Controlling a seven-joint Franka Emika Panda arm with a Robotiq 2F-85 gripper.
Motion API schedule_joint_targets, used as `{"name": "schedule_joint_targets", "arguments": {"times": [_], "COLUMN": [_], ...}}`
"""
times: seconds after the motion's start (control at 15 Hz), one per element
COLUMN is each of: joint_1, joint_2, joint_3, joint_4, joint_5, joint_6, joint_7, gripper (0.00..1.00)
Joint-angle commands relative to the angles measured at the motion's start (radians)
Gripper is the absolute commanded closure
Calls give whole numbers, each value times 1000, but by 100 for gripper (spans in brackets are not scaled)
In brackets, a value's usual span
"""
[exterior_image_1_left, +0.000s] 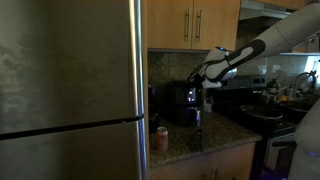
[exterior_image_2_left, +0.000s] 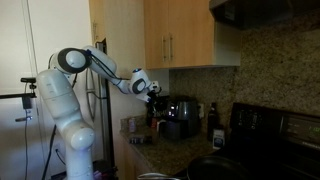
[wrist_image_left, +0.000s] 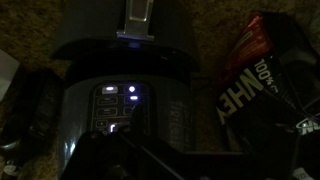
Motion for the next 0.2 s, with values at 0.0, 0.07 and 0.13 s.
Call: {"name": "schedule_joint_targets", "arguments": {"times": [0.0, 0.07, 0.13], "joint_1": [-22, -22, -22], "joint_2": [9, 15, 15], "joint_3": [21, 21, 21], "joint_4": [2, 3, 3], "joint_5": [16, 16, 16], "joint_6": [1, 3, 3], "joint_7": [-13, -13, -13], "gripper": [0, 0, 0]}}
